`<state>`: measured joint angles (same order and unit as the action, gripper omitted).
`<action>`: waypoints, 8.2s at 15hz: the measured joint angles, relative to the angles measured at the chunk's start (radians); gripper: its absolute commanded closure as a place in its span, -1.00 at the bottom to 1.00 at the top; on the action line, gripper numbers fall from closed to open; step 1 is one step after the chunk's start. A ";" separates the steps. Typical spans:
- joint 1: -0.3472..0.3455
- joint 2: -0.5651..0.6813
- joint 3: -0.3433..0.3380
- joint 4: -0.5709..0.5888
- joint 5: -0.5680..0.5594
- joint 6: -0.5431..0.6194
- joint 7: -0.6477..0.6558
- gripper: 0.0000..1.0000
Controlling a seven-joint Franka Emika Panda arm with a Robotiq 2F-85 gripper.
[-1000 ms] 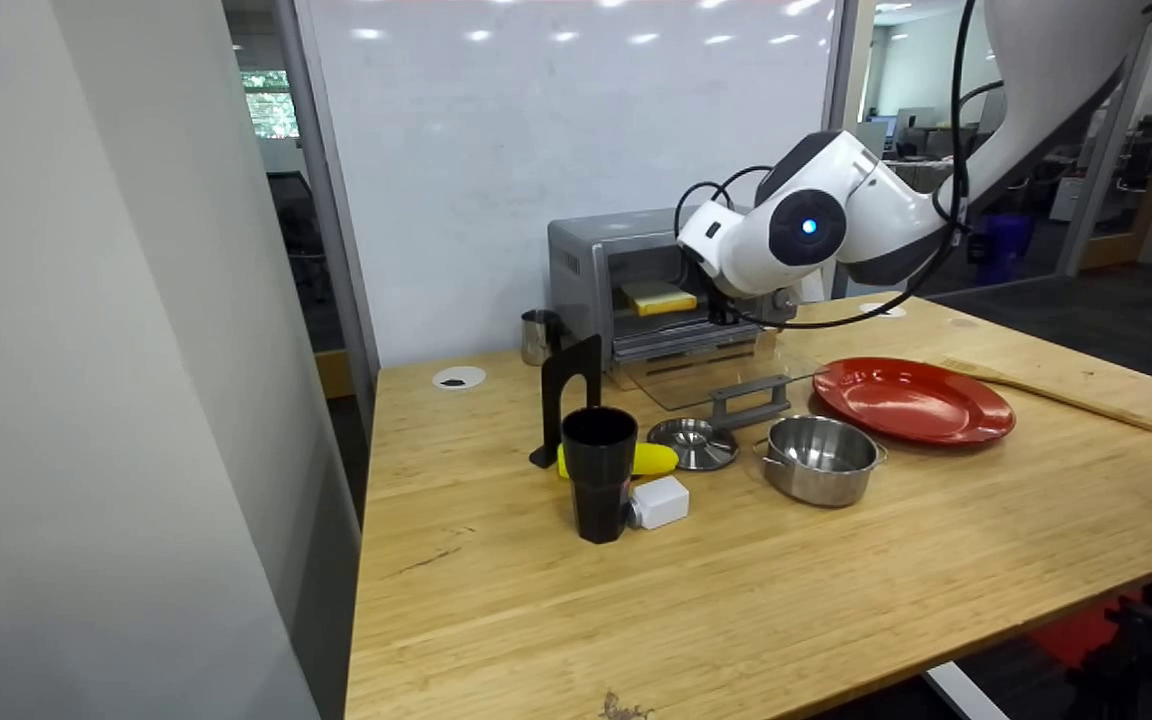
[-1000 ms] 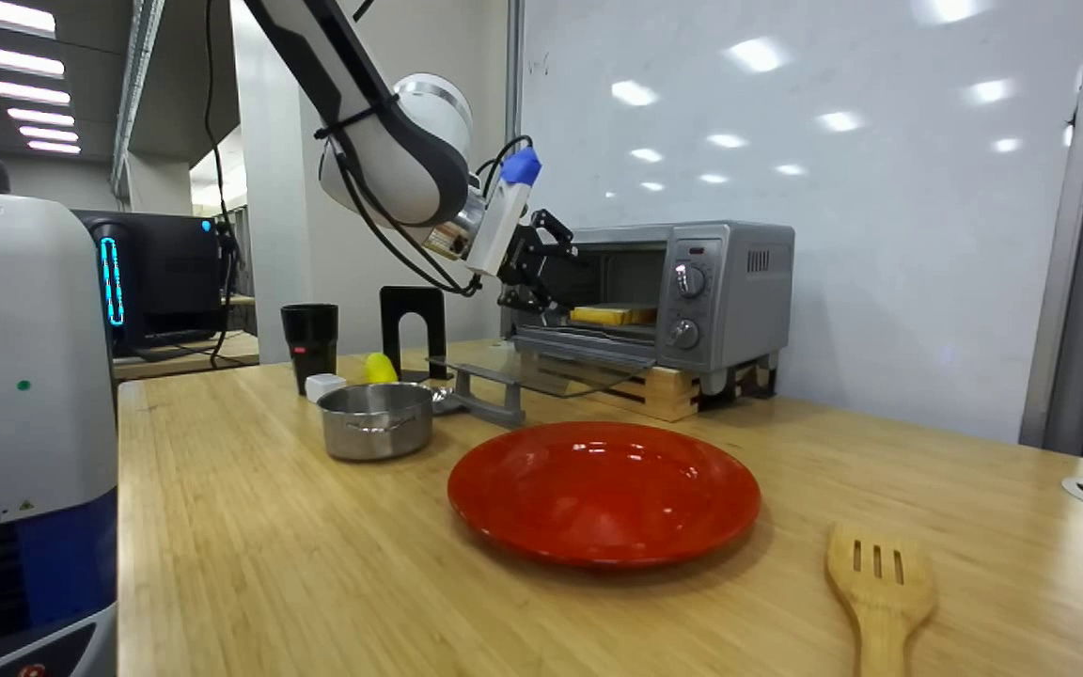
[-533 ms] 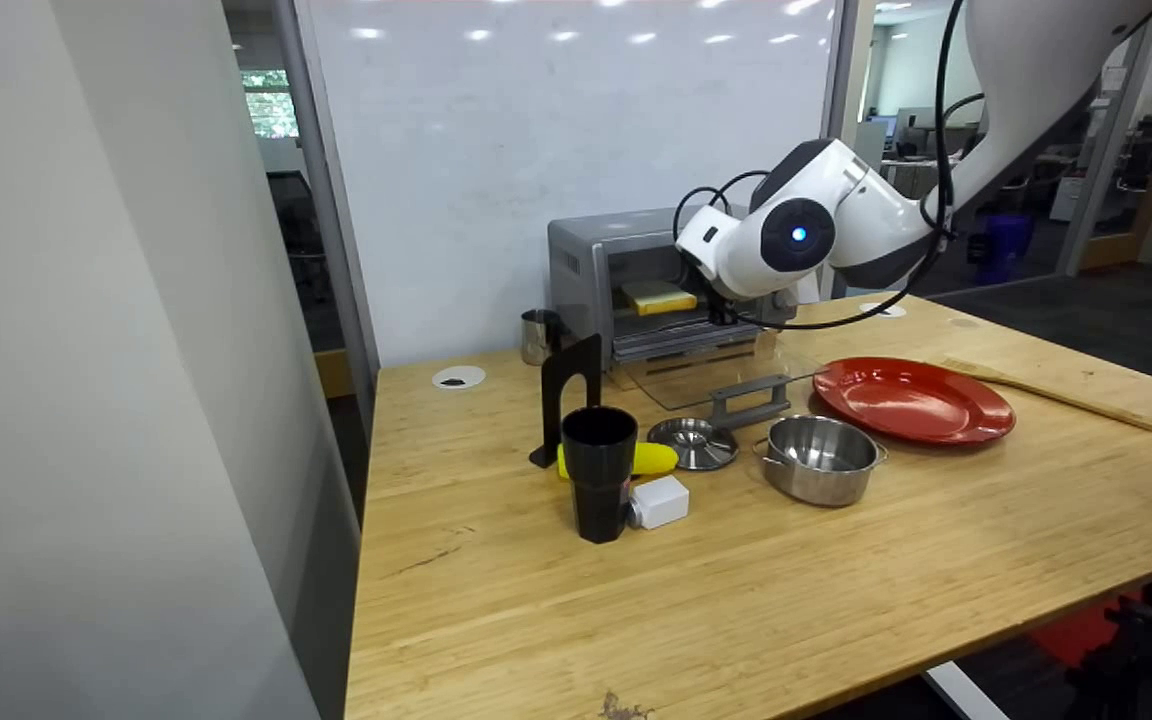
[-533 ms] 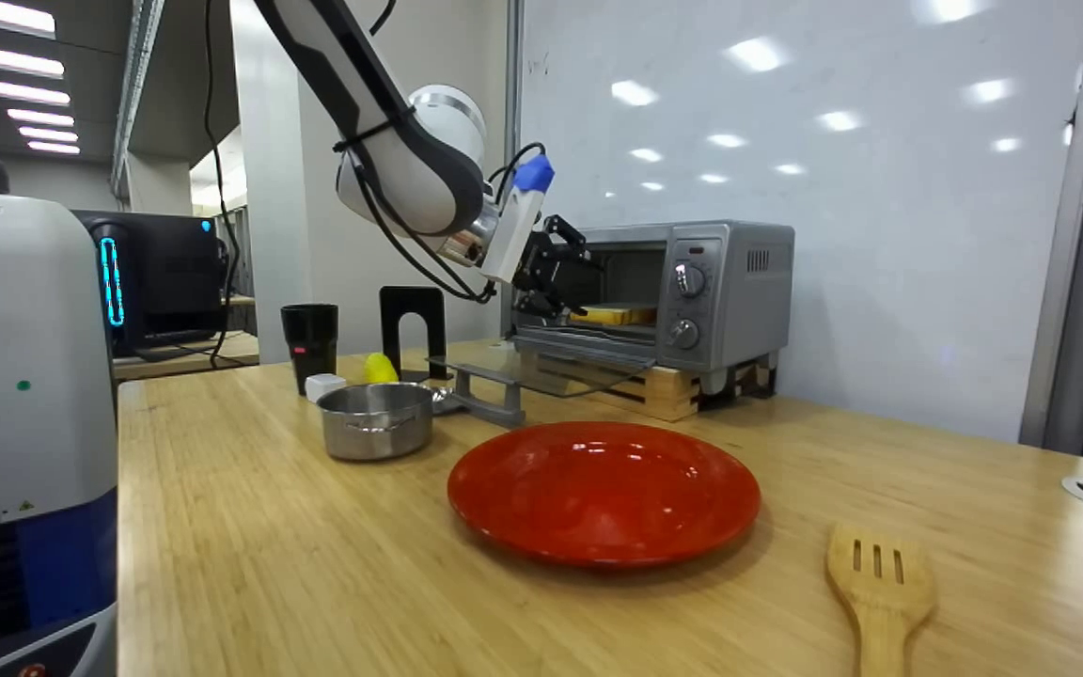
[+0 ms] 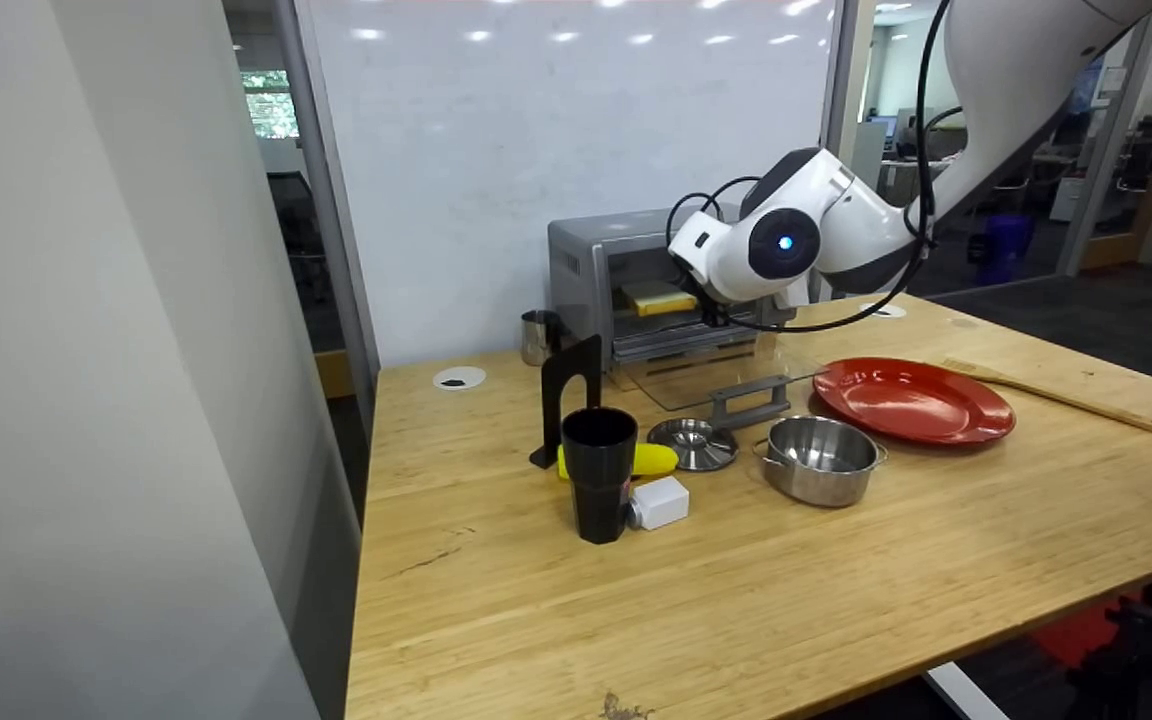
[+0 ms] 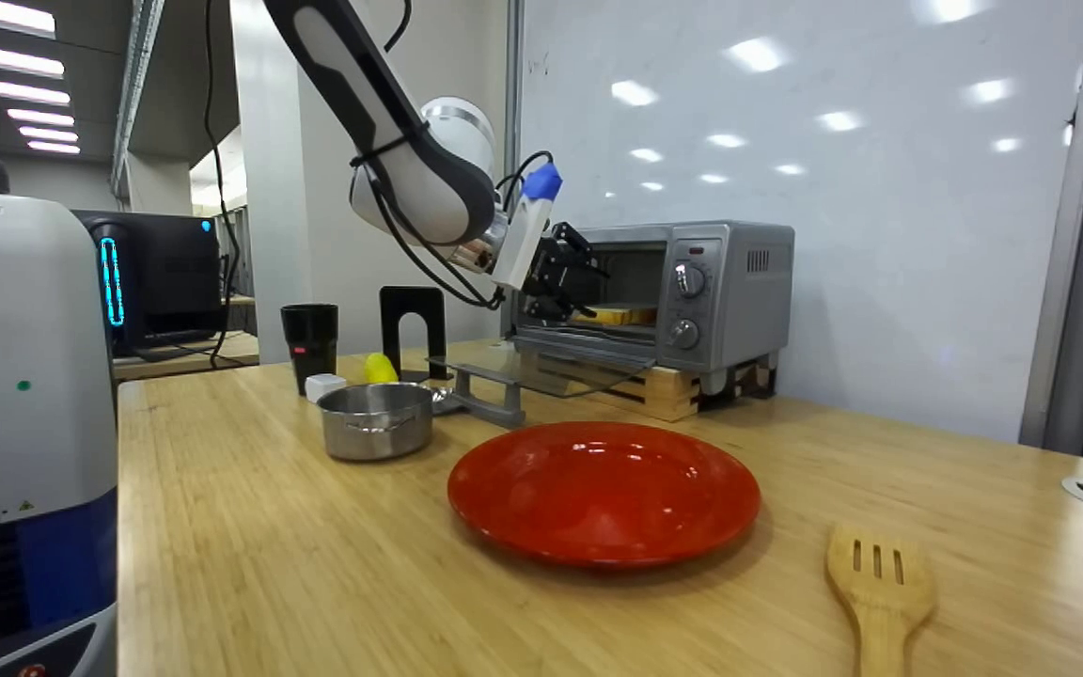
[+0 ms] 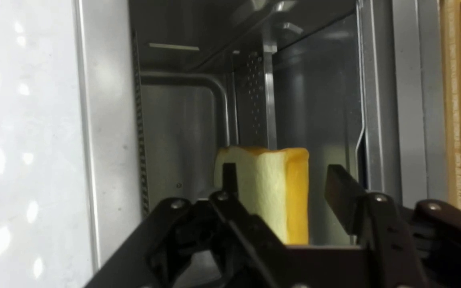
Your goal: Open the oven door and take the slice and put it on the plate
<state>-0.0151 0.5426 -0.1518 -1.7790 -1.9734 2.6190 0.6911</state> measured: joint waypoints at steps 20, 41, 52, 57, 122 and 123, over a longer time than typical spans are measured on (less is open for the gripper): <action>0.001 0.082 0.000 0.083 0.000 0.001 -0.005 -0.13; -0.014 0.148 -0.003 0.168 0.001 0.005 -0.024 -0.18; -0.089 0.148 0.099 0.185 0.013 0.004 -0.121 -0.21; -0.097 0.148 0.102 0.185 0.014 0.004 -0.135 -0.18; 0.052 -0.597 0.190 -0.619 0.763 -0.221 -0.139 0.95; 0.055 -0.619 0.190 -0.630 0.810 -0.257 -0.168 0.95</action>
<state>0.0403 -0.0767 0.0386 -2.4090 -1.1631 2.3616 0.5231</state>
